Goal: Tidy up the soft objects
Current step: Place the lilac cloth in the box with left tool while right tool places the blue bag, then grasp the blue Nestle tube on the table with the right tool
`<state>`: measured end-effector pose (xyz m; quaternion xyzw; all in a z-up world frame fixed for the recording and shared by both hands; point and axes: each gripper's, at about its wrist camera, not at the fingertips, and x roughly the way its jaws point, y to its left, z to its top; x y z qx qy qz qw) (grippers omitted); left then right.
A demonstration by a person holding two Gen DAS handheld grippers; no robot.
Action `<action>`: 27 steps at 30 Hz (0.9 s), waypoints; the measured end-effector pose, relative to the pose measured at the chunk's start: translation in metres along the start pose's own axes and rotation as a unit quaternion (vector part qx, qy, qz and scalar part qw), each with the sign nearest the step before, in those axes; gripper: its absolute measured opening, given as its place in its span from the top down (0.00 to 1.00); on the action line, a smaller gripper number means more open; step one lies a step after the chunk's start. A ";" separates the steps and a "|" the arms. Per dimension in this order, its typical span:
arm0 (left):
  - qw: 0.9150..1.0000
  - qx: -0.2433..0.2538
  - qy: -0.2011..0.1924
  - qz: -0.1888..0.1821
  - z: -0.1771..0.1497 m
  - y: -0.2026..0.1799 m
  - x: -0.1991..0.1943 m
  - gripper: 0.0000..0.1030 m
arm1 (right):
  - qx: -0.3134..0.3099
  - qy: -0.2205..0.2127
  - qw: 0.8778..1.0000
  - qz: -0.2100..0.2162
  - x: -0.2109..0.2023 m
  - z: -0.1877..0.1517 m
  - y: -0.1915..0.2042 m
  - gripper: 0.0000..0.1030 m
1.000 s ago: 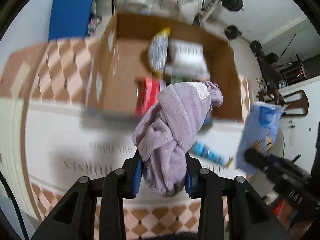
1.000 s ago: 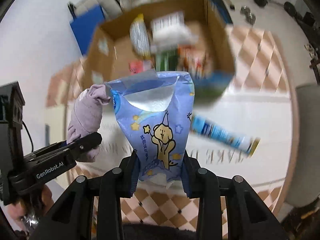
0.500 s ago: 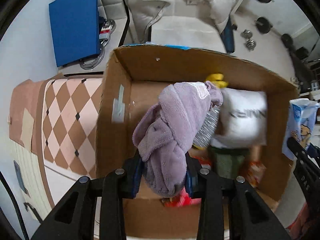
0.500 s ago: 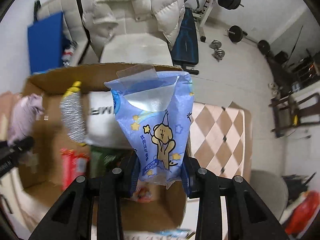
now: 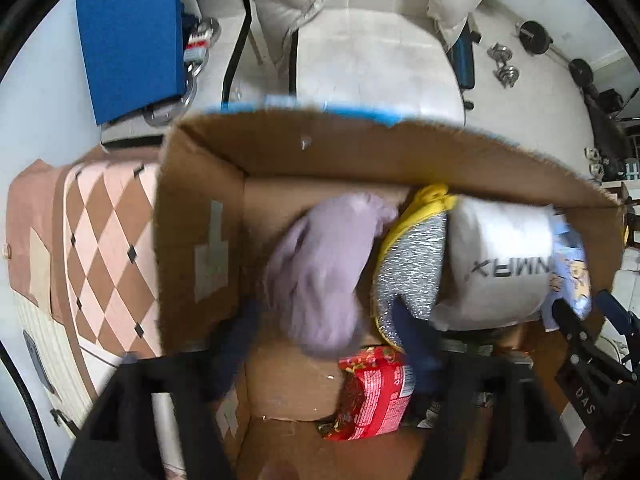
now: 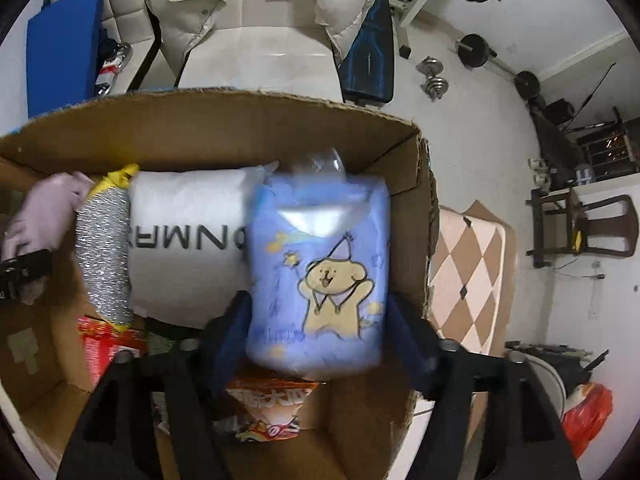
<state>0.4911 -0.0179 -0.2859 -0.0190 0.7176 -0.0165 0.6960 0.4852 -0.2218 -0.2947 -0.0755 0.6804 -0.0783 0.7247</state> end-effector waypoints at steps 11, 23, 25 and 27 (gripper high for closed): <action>0.998 -0.005 -0.047 -0.030 -0.023 0.000 -0.049 0.03 | 0.033 -0.004 0.993 0.117 -0.043 -0.019 -0.019 0.00; 0.996 -0.004 -0.090 -0.022 -0.110 0.000 -0.088 0.03 | 0.025 -0.021 0.985 0.169 -0.084 -0.092 -0.013 0.00; 0.995 -0.006 -0.099 -0.016 -0.125 -0.001 -0.094 0.03 | 0.022 -0.029 0.985 0.171 -0.093 -0.106 -0.013 0.00; 0.994 -0.006 -0.106 -0.012 -0.135 -0.002 -0.101 0.03 | 0.020 -0.037 0.984 0.170 -0.102 -0.116 -0.014 0.00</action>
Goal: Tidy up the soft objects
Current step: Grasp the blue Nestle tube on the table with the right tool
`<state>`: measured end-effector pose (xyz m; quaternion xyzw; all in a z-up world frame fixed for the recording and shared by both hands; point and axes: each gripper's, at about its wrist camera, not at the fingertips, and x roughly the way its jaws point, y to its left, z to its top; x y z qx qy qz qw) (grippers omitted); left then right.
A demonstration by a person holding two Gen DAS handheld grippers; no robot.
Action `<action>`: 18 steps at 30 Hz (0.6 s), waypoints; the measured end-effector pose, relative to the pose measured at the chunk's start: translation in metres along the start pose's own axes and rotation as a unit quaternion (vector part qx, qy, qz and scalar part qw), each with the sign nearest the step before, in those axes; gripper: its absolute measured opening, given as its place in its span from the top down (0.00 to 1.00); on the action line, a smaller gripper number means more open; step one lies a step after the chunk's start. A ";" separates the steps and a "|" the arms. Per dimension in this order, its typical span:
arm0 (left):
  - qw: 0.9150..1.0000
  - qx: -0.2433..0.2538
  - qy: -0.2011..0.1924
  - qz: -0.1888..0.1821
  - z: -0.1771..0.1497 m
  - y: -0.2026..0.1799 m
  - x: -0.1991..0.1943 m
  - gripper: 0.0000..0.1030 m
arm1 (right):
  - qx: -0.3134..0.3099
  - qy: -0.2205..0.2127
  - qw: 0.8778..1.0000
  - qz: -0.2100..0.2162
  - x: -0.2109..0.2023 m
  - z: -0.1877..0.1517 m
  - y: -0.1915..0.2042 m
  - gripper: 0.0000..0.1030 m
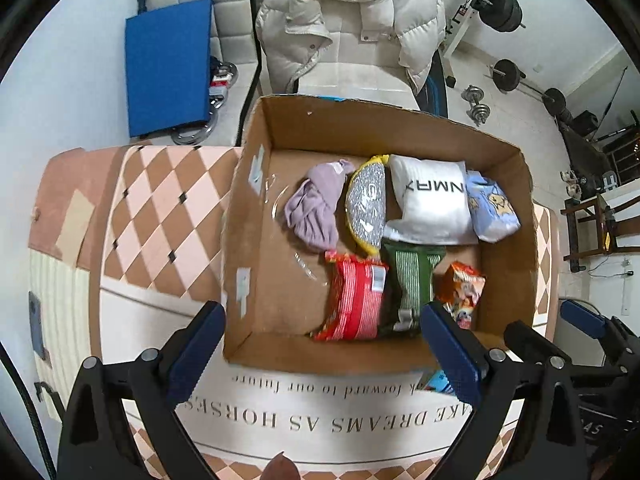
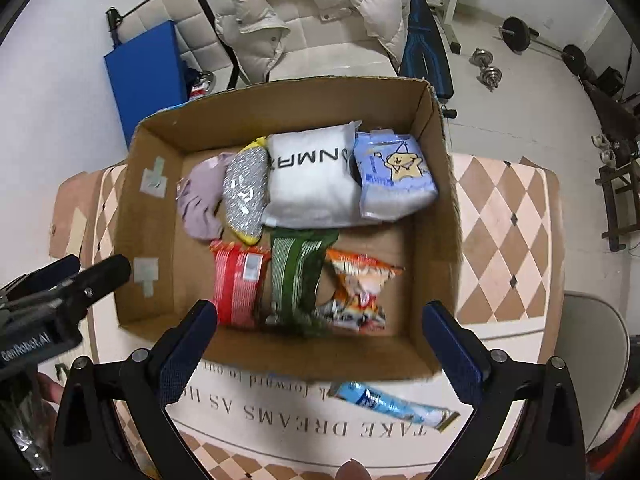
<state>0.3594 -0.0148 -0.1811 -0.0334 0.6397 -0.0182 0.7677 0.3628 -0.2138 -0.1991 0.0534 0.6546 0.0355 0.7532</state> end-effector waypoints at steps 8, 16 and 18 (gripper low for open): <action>0.998 0.011 -0.049 0.023 -0.027 -0.013 -0.042 0.03 | -0.012 -0.032 0.999 0.003 -0.046 -0.035 0.000 0.00; 0.996 0.005 -0.075 0.040 -0.046 -0.019 -0.060 0.03 | -0.024 -0.054 0.998 0.014 -0.071 -0.054 -0.002 0.00; 0.995 0.006 -0.078 0.062 -0.062 -0.020 -0.054 0.03 | -0.039 -0.062 0.997 0.005 -0.068 -0.064 -0.008 0.00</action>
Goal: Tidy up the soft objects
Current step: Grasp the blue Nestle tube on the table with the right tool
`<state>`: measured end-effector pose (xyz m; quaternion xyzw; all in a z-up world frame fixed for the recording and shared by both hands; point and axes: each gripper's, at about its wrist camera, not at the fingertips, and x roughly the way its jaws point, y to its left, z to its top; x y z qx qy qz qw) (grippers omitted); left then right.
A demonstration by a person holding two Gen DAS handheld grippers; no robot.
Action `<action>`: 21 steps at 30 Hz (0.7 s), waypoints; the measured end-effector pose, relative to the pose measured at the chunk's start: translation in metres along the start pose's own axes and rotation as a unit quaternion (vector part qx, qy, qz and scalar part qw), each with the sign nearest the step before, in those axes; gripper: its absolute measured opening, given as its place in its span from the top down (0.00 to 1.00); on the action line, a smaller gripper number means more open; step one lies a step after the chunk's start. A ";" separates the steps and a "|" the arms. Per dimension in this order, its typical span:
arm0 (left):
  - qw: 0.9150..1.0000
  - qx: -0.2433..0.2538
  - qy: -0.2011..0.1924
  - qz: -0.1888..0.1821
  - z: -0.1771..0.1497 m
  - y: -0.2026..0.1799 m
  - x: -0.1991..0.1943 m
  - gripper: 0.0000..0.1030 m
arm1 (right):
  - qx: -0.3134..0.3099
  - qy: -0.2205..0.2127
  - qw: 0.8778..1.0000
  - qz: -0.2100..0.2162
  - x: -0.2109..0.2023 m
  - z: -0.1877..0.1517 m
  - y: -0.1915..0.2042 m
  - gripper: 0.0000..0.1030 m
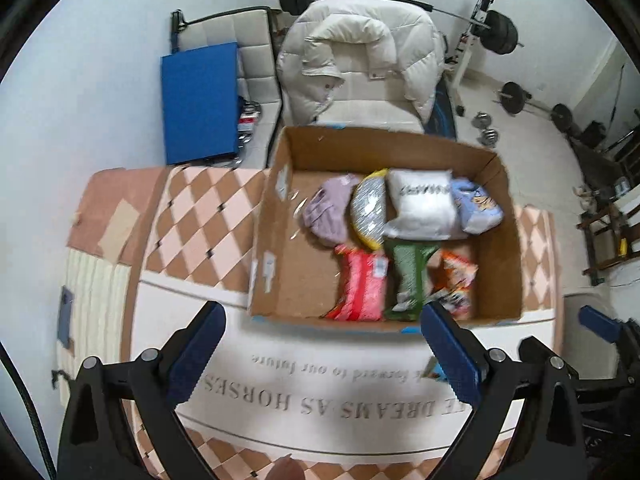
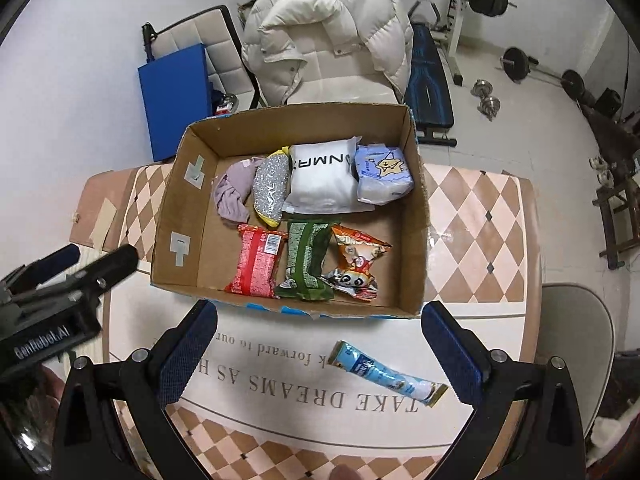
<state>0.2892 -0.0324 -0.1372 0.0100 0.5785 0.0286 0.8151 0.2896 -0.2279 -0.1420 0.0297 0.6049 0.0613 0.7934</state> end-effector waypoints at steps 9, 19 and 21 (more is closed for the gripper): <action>0.994 -0.003 0.105 0.022 -0.093 -0.008 0.085 0.03 | -0.126 0.140 0.979 -0.078 0.117 -0.092 -0.035 0.00; 0.989 -0.003 0.141 0.034 -0.116 -0.010 0.118 0.03 | -0.155 0.232 0.956 -0.091 0.214 -0.123 -0.049 0.24; 0.990 -0.007 0.139 0.035 -0.117 -0.007 0.117 0.03 | -0.147 0.231 0.959 -0.073 0.210 -0.127 -0.050 0.40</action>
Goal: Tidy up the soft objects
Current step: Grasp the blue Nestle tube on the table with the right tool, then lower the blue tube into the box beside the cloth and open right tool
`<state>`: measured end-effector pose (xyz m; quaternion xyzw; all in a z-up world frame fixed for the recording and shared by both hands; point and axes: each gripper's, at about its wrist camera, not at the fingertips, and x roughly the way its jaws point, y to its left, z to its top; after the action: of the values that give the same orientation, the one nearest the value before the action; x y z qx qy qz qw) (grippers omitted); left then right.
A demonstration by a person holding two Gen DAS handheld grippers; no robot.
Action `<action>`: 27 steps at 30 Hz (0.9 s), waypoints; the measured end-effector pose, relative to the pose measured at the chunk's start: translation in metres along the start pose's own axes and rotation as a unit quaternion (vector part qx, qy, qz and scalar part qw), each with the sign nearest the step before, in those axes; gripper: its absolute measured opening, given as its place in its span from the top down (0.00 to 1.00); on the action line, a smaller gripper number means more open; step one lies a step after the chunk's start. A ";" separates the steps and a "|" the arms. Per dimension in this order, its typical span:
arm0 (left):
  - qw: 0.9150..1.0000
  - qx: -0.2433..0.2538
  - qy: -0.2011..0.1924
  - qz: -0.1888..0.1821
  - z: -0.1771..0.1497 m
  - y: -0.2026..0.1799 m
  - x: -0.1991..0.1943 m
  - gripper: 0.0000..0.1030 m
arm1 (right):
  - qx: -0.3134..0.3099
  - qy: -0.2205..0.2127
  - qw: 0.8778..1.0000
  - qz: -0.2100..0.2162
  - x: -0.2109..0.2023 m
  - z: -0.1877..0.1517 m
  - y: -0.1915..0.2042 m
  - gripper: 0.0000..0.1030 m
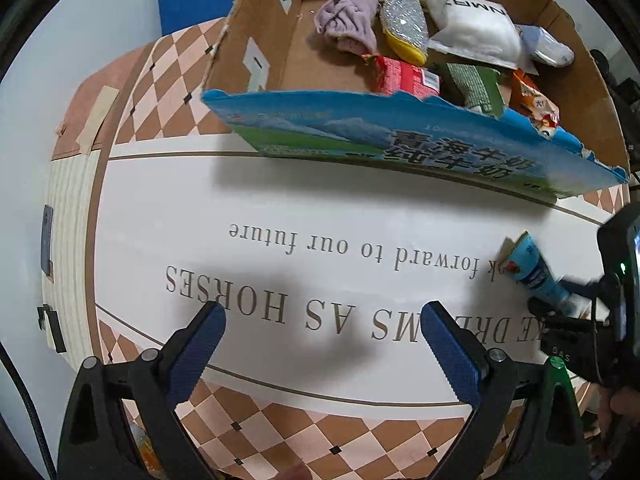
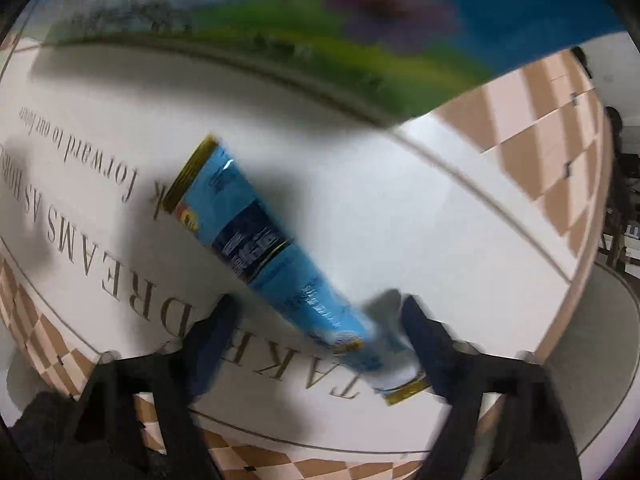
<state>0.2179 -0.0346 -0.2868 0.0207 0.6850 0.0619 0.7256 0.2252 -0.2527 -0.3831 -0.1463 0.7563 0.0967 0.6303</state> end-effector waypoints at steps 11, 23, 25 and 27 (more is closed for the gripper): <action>0.998 0.001 -0.057 -0.017 0.017 0.028 -0.064 0.03 | 0.036 -0.012 0.990 0.135 -0.047 -0.045 0.021 0.86; 0.990 0.026 -0.119 0.070 0.104 0.063 -0.114 0.03 | 0.088 -0.181 0.946 0.255 -0.213 0.025 0.024 0.86; 0.989 0.027 -0.121 0.084 0.119 0.071 -0.111 0.03 | 0.092 -0.195 0.943 0.255 -0.219 0.052 0.037 0.86; 0.987 0.031 -0.120 0.102 0.136 0.077 -0.105 0.03 | 0.097 -0.199 0.941 0.254 -0.221 0.081 0.050 0.86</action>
<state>0.3432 0.0366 -0.1658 0.1206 0.5889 0.1117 0.7914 0.3190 -0.1567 -0.1834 0.1353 0.6328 0.2072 0.7337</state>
